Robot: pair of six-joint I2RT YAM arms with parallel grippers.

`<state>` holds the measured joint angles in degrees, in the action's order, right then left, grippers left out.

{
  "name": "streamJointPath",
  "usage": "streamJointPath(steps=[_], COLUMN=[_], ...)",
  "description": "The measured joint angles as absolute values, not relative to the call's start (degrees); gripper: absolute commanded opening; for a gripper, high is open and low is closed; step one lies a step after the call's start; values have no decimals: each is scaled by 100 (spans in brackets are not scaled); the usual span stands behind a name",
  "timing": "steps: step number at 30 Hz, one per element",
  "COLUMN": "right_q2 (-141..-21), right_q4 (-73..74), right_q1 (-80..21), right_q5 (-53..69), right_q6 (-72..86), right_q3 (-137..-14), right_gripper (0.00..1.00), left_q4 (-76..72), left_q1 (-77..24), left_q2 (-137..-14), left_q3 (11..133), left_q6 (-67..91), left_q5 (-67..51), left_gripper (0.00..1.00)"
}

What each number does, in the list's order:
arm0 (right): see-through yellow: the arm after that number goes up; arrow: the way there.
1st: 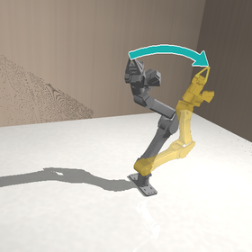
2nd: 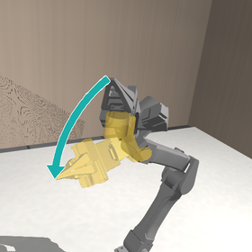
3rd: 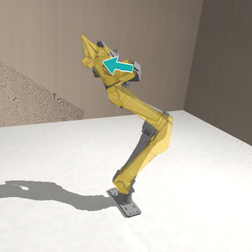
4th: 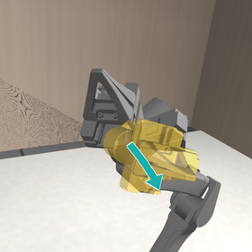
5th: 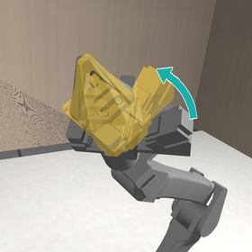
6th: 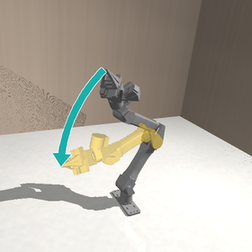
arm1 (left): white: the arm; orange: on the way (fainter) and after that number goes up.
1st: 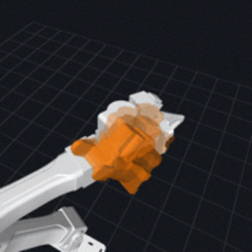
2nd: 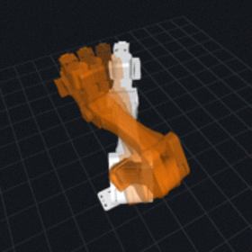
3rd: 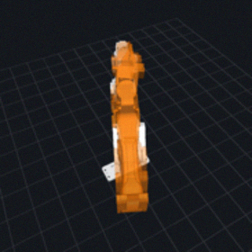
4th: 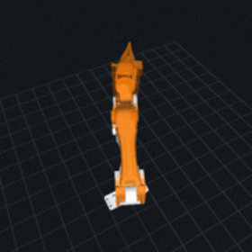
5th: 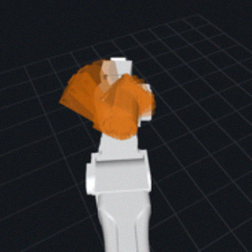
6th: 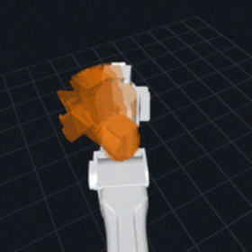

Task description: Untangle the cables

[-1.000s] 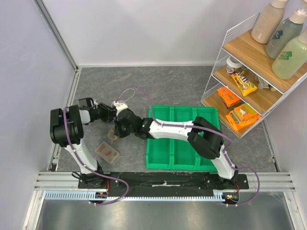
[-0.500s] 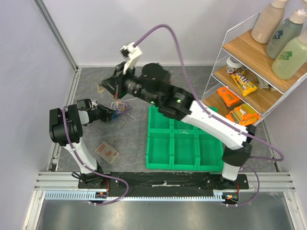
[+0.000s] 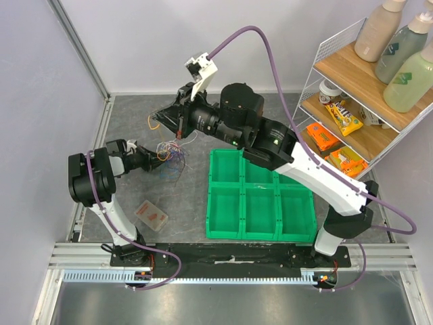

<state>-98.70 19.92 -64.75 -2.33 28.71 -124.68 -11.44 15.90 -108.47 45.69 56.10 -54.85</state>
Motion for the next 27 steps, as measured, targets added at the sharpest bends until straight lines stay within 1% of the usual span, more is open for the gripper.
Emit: streamJointPath(steps=[2,4,5,6,12,13,14,16,17,18,22,23,24,25,26,27], right_q2=[-9749,-9596,-9498,-9351,-8530,-8482,-8471,-8525,-8580,-8624,-8879,-8917,-8938,-8960,-8967,-8965], right_q4=[2108,1879,1728,1592,864,799,773,781,808,838,1070,1100,1125,1129,1098,1063], right_q1=[-6473,-6477,-6488,-6506,-6528,-6528,-6528,-6528,-6525,-6525,-6528,-6525,-6528,-6525,-6525,-6525], right_q5=[-95,69,106,123,54,8,-36,-106,-134,-143,-130,-123,-115,-71,-27,10], right_q6=[2895,2936,2941,2936,2893,2875,2840,2768,2720,2683,2473,2421,2377,2327,2290,2259], right_q3=[-12462,-12396,-12368,-12328,-11948,-11900,-11880,-11876,-11887,-11911,-12317,-12460,-12619,-12816,-12991,-13146], right_gripper=[0,0,0,0,0,0,0,0,0,0,0,0,0,0,0,0], left_q4=[-1194,-1288,-1339,-1404,-1640,-1651,-1651,-1664,-1671,-1684,-1684,-1684,-1684,-1682,-1684,-1675], left_q1=[1612,1614,1632,1651,1693,1693,1691,1693,1695,1702,1769,1796,1811,1831,1835,1841], left_q2=[-10847,-10849,-10851,-10847,-10728,-10702,-10665,-10608,-10600,-10595,-10595,-10595,-10593,-10591,-10584,-10565], left_q3=[4569,4567,4554,4528,4399,4381,4368,4366,4366,4366,4364,4364,4364,4364,4364,4364], left_q6=[5638,5636,5662,5680,5701,5701,5701,5699,5706,5708,5714,5706,5706,5701,5699,5693], left_q5=[-5662,-5599,-5548,-5511,-5384,-5380,-5374,-5343,-5339,-5319,-5249,-5240,-5227,-5210,-5203,-5194], left_gripper=[38,55,61,63,63,61,56,42,36,33,12,12,16,22,32,45])
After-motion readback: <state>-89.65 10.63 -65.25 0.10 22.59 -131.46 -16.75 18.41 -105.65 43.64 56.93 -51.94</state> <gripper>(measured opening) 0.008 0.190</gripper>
